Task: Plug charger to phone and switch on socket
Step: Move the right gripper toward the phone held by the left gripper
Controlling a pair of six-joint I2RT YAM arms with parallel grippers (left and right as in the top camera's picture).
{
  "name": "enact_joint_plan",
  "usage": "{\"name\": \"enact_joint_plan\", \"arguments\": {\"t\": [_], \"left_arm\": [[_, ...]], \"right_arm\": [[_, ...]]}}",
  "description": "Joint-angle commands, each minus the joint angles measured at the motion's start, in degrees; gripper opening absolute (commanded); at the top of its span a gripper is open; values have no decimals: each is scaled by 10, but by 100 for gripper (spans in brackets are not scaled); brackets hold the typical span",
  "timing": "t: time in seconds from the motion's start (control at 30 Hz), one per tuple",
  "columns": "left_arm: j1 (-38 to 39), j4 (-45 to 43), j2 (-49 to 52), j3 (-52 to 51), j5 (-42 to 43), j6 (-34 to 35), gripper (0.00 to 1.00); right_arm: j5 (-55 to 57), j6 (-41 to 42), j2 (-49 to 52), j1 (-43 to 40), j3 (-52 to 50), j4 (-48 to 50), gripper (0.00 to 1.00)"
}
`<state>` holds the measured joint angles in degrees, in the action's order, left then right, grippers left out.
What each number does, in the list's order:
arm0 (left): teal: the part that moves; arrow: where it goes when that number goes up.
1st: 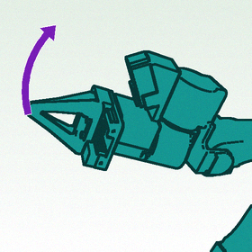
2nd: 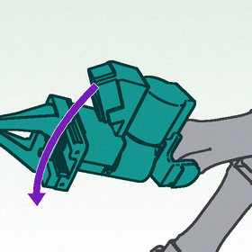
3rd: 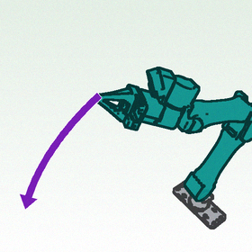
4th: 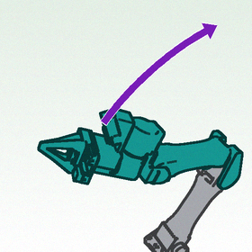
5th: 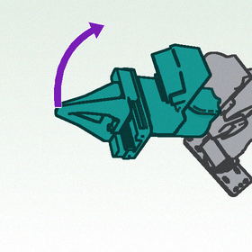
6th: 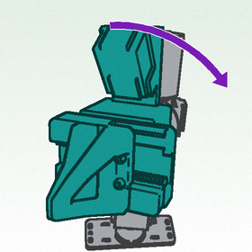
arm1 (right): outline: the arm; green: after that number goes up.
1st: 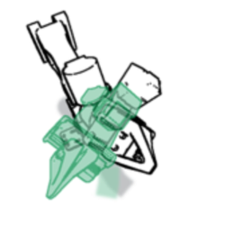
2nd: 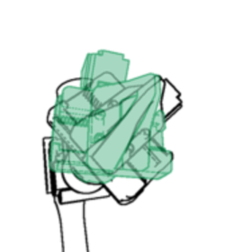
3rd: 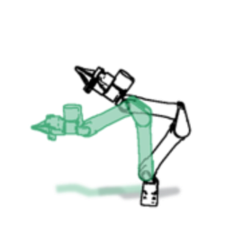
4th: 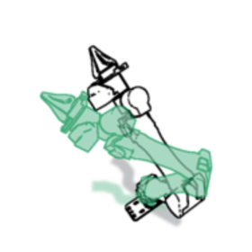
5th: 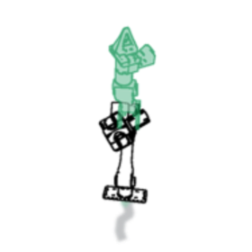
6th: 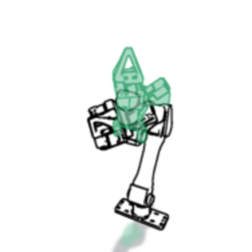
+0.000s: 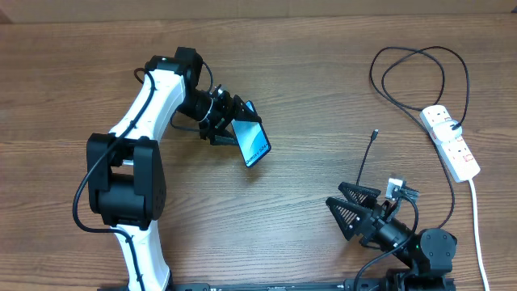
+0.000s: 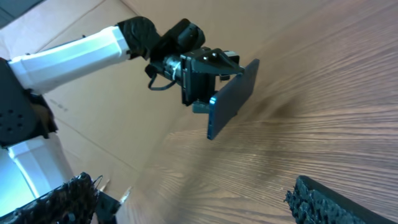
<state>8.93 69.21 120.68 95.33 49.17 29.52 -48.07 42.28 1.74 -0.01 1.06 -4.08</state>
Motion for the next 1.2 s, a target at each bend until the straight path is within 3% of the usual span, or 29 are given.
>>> {"name": "enact_joint_plan", "arguments": {"t": [0.0,0.23,0.53,0.73,1.17], "left_arm": [[8,-6,3,16,17,27,47],[26,-20,3,16,19,44,47],[39,-49,3,16,49,70,47],[45,-61,3,16,49,81,47],[57,-78,3,16,65,93,46]], "right_arm": [[10,-41,28,0,-6,1,100],[31,-68,138,0,-5,31,100],[63,-68,280,22,12,163,100],[153,-68,383,102,37,225,100],[382,-68,643,303,104,453,100]]}}
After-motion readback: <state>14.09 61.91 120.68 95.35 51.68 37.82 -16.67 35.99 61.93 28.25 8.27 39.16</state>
